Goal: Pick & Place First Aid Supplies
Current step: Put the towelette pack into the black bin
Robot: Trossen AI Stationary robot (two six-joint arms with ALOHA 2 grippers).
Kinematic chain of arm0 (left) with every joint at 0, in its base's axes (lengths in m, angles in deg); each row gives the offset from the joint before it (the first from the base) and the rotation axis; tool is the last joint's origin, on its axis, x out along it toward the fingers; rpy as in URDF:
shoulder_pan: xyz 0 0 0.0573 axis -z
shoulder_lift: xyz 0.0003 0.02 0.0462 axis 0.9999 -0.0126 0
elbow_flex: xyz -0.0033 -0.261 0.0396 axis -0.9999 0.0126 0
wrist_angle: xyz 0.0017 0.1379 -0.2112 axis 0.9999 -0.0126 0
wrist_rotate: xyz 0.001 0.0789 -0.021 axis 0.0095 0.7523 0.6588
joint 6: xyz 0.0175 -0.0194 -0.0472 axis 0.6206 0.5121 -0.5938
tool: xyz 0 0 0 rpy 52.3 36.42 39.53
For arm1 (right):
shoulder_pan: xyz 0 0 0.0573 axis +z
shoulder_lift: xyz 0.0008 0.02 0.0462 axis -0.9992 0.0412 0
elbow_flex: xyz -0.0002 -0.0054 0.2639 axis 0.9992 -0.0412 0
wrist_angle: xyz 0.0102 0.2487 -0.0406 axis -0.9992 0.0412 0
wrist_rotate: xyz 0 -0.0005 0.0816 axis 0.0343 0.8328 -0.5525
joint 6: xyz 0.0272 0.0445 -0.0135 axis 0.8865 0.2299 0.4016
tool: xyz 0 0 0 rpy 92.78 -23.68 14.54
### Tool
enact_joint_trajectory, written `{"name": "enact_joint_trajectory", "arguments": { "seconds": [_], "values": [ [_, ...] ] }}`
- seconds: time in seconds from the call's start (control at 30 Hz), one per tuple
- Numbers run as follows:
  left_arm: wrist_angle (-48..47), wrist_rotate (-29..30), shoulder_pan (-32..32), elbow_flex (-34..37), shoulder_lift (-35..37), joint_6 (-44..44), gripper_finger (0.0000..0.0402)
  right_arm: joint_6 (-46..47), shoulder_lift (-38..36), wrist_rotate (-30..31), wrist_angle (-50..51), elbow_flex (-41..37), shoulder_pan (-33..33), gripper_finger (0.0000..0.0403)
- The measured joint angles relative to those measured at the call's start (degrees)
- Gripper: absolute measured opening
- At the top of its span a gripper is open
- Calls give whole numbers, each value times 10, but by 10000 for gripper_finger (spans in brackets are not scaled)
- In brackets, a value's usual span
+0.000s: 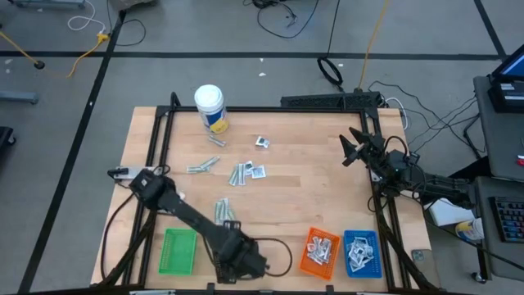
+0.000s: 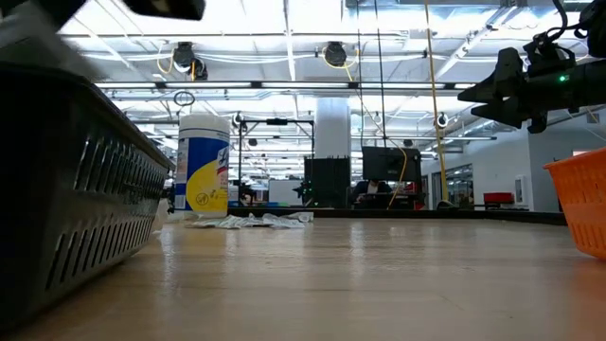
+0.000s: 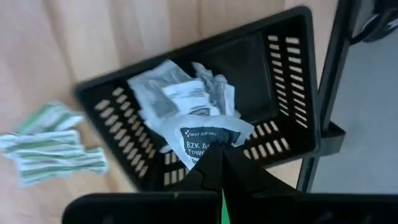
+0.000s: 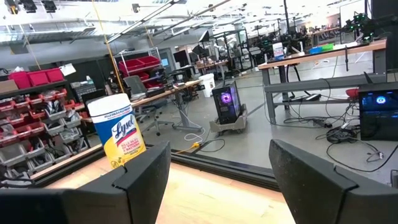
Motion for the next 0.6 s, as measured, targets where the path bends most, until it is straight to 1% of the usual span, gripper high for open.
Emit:
{"name": "enact_joint_trajectory", "arguments": {
  "seconds": [0.1, 0.33, 0.43, 0.53, 0.6],
  "values": [
    [9, 7, 13, 0, -18, -22, 0, 0, 0, 0, 0, 0, 0, 267],
    [18, 50, 24, 1, -52, -61, 0, 0, 0, 0, 0, 0, 0, 267],
    [18, 43, 24, 1, -53, -69, 2, 0, 0, 0, 0, 0, 0, 267],
    [17, 42, 24, 1, -53, -76, 19, 0, 0, 0, 0, 0, 0, 267],
    [15, 32, 24, 1, -53, -67, 44, 0, 0, 0, 0, 0, 0, 267]
  ]
}}
